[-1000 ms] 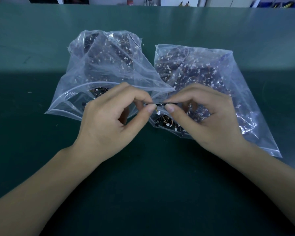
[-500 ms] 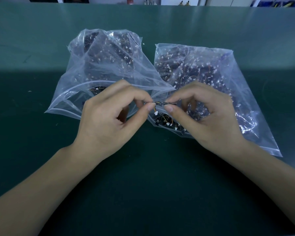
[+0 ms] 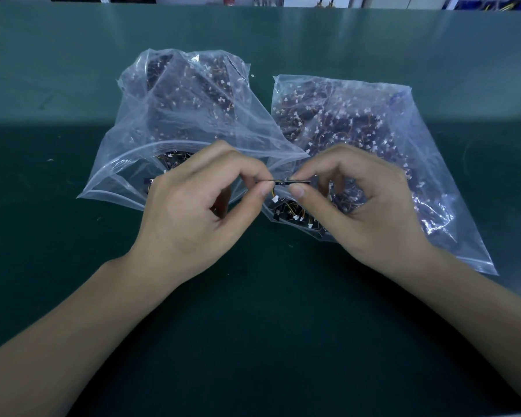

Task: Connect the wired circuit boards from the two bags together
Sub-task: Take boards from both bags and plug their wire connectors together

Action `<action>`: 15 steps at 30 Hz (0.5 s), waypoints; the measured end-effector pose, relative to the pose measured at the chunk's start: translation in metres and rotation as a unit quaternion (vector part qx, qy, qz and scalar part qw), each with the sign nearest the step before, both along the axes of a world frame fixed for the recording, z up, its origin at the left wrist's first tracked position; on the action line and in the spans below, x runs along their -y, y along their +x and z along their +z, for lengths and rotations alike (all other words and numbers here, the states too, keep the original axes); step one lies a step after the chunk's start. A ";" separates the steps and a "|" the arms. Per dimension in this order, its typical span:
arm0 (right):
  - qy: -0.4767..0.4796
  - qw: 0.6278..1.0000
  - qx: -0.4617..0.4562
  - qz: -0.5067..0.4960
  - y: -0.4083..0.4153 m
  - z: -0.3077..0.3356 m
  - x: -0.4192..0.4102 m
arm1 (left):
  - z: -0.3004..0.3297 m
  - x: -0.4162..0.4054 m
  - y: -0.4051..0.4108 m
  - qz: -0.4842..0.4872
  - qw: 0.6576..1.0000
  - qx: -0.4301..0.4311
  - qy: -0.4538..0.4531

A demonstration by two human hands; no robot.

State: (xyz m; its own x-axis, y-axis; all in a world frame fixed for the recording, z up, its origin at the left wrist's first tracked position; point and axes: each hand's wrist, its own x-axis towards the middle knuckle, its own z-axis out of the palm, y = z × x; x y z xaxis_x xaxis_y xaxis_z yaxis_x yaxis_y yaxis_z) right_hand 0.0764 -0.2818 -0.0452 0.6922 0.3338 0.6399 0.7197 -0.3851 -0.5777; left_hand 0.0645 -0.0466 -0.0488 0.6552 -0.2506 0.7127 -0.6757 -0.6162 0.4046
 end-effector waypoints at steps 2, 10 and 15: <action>-0.002 1.000 -0.003 0.001 0.000 0.000 0.000 | 0.000 0.000 0.000 -0.001 1.000 0.000 0.004; -0.011 1.000 -0.004 0.004 0.001 0.000 0.001 | 0.000 0.000 -0.001 -0.006 1.000 -0.006 0.010; -0.011 1.000 -0.005 0.007 0.002 -0.001 0.001 | 0.000 0.000 0.000 -0.005 1.000 -0.003 0.010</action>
